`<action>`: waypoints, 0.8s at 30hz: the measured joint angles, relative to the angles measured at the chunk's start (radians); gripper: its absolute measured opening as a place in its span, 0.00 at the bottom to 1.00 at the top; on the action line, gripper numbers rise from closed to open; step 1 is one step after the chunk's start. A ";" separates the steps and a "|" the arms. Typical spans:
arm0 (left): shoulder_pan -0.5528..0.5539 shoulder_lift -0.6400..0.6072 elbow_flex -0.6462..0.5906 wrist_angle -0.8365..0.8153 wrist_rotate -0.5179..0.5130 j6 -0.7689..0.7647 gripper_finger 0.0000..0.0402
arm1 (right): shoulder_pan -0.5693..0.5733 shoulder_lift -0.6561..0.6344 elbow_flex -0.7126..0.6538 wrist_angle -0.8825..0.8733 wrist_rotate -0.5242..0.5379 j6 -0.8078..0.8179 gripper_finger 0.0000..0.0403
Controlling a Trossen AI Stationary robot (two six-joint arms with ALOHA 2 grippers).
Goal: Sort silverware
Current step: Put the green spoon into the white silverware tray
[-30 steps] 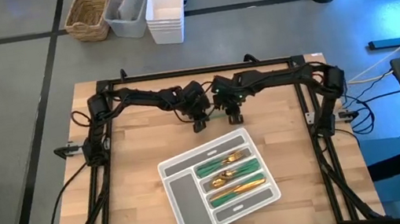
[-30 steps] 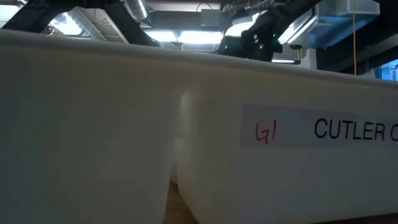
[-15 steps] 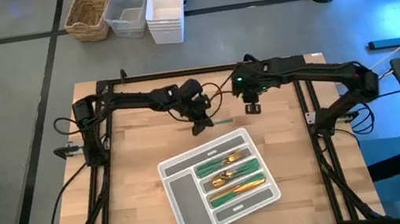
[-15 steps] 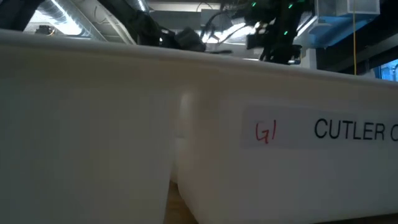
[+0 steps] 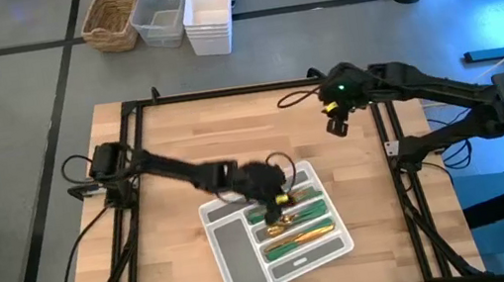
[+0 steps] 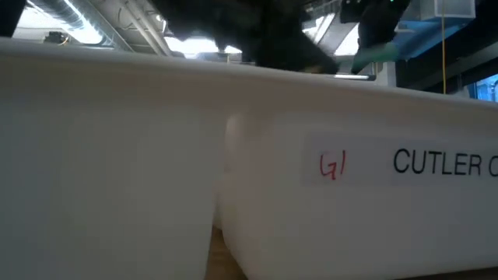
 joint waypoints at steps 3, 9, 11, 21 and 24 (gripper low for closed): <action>-0.090 0.017 0.000 0.132 -0.132 -0.047 0.03 | 0.000 -0.025 0.000 -0.020 0.000 0.046 0.31; -0.206 0.116 0.002 0.383 -0.295 -0.070 0.04 | 0.040 -0.052 0.000 -0.062 0.005 0.112 0.31; -0.224 0.157 0.002 0.413 -0.317 -0.047 0.03 | 0.077 -0.057 0.000 -0.066 0.007 0.121 0.31; -0.201 0.284 0.001 0.440 -0.361 -0.018 0.05 | 0.296 -0.060 0.000 -0.057 0.054 0.176 0.31; -0.196 0.303 0.001 0.466 -0.358 -0.077 0.06 | 0.350 -0.060 0.000 -0.055 0.112 0.193 0.31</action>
